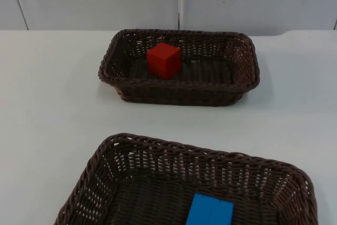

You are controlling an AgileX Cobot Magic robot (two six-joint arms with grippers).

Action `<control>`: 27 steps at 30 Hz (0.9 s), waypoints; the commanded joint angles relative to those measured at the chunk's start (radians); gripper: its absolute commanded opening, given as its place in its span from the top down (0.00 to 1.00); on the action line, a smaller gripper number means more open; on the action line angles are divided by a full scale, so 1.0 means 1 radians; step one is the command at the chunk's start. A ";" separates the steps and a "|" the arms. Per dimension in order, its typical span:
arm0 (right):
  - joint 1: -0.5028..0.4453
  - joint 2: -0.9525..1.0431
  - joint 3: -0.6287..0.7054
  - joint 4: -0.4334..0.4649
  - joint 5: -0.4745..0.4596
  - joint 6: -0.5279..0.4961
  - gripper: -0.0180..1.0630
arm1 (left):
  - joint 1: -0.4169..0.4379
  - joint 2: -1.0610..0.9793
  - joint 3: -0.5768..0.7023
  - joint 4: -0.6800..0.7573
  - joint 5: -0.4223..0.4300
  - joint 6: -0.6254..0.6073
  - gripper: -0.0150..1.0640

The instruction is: Pick up one cube with the left hand and place it into the upper basket. Pick up one cube with the right hand and place it into the lower basket.

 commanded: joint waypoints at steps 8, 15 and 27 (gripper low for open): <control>-0.187 -0.003 0.001 0.002 -0.005 -0.001 0.01 | 0.002 -0.004 0.005 0.004 -0.002 0.001 0.01; -0.293 -0.003 0.001 0.002 -0.005 -0.001 0.01 | 0.002 -0.004 0.005 0.004 -0.002 0.001 0.01; -0.514 -0.003 0.001 0.002 -0.005 -0.001 0.01 | 0.002 -0.004 0.005 0.004 -0.002 0.001 0.01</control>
